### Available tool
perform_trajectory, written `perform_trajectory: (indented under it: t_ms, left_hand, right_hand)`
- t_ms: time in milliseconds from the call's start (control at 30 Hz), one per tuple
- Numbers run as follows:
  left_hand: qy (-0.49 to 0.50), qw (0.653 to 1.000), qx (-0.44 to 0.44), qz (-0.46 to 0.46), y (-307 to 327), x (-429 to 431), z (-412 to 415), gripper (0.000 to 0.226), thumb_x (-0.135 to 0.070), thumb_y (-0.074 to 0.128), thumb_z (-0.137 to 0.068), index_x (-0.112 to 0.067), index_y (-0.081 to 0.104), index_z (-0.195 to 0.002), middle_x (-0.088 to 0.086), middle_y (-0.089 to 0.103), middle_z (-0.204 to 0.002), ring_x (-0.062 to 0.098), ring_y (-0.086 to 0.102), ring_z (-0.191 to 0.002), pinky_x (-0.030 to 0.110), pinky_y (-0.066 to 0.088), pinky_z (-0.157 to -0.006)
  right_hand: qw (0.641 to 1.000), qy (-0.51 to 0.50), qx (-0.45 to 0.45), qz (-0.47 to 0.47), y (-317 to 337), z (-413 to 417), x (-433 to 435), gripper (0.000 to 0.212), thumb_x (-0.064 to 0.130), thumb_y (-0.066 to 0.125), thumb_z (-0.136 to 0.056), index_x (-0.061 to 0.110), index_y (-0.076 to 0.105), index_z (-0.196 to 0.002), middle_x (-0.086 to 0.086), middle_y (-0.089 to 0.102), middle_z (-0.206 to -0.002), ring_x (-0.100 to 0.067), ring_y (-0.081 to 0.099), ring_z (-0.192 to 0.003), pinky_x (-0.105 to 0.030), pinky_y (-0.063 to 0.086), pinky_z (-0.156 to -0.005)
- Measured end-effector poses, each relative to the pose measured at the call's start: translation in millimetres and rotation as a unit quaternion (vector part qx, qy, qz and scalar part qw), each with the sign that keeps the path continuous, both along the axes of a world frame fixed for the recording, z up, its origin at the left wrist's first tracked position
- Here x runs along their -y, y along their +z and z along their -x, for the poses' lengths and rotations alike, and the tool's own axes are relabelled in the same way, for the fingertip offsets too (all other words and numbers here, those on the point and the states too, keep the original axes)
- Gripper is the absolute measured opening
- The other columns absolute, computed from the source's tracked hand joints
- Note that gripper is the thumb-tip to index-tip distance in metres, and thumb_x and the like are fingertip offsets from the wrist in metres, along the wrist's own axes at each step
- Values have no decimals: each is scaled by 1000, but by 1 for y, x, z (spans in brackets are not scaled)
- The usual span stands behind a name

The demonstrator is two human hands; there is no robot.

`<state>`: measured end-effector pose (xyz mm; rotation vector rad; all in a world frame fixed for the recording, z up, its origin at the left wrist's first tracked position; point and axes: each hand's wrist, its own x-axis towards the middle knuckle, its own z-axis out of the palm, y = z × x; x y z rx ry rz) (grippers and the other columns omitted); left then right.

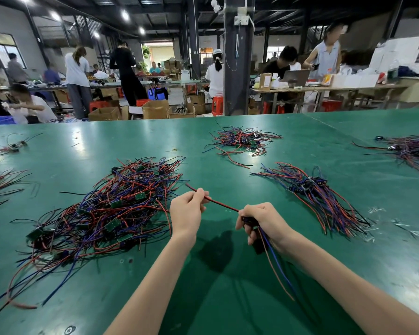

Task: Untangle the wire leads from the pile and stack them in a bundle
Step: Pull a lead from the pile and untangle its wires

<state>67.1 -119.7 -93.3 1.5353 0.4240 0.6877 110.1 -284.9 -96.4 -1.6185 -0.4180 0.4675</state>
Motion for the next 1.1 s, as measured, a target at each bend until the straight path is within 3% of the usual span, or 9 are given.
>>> perform_trajectory:
  t_ms: [67, 133, 200, 300, 433, 600, 767, 967, 1100]
  left_hand:
    - [62, 952, -2, -299, -4, -5, 3, 40, -19, 58, -94, -17, 50, -54, -8, 48, -50, 12, 41, -53, 29, 31, -56]
    - [94, 907, 30, -410, -6, -7, 2, 37, -18, 59, -93, -12, 49, -58, -1, 52, -57, 20, 45, -62, 33, 32, -59]
    - [93, 933, 31, -346, -5, -10, 0, 28, -20, 62, -91, -8, 64, -66, 0, 60, -60, 18, 49, -61, 29, 38, -60]
    - [49, 994, 15, -91, 0, -10, 0, 26, -19, 63, -90, -14, 71, -66, -9, 59, -51, 3, 47, -49, 11, 40, -53]
    - [6, 989, 7, 149, 5, -9, 0, 29, -13, 58, -93, -11, 71, -68, -6, 67, -56, 0, 50, -45, 16, 48, -50]
    - [-14, 978, 9, 208, 11, -8, 3, 31, -14, 55, -95, -8, 71, -68, -3, 69, -59, 7, 53, -54, 16, 49, -49]
    - [-32, 963, -6, 268, 13, -7, 3, 31, -16, 53, -95, -6, 69, -71, -1, 70, -60, 4, 54, -44, 16, 48, -46]
    - [15, 992, 10, 125, 7, -9, 4, 29, -21, 58, -93, -15, 73, -69, -8, 68, -60, -3, 57, -54, 16, 48, -51]
    - [9, 977, 11, 214, 8, -13, 4, 20, -16, 67, -88, -11, 73, -69, -5, 68, -60, 1, 56, -52, 16, 50, -54]
  right_hand:
    - [1000, -3, -1, 2, 0, 0, 1, 39, 11, 51, -87, 6, 68, -52, -4, 47, -45, -16, 39, -34, -24, 44, -41]
    - [1000, -4, -2, 6, 0, -1, 1, 39, 11, 51, -86, 5, 68, -52, -5, 47, -46, -16, 39, -34, -24, 44, -41]
    - [1000, -6, -1, 7, 0, -2, 2, 39, 12, 51, -87, 5, 68, -52, -5, 47, -46, -16, 39, -34, -24, 44, -41]
    - [1000, -8, 4, 8, 0, -2, 2, 40, 12, 50, -87, 6, 68, -52, -4, 47, -46, -16, 40, -35, -23, 44, -41]
    - [1000, -9, 4, 8, 0, -2, 1, 40, 12, 51, -87, 6, 68, -52, -5, 47, -46, -16, 39, -35, -24, 44, -41]
    - [1000, -13, 13, 17, 0, -4, 3, 39, 12, 51, -87, 6, 68, -52, -5, 48, -46, -16, 41, -34, -24, 43, -41]
    - [999, -17, 19, 22, -2, -6, 3, 39, 12, 51, -87, 7, 68, -52, -4, 48, -46, -17, 42, -34, -23, 43, -41]
    - [999, -28, 26, 23, -3, -9, 7, 37, 12, 51, -86, 6, 68, -53, -5, 49, -47, -17, 41, -35, -24, 43, -42]
    - [999, -31, 32, 27, -4, -10, 9, 37, 12, 52, -86, 5, 68, -54, -5, 49, -47, -18, 42, -35, -24, 44, -42]
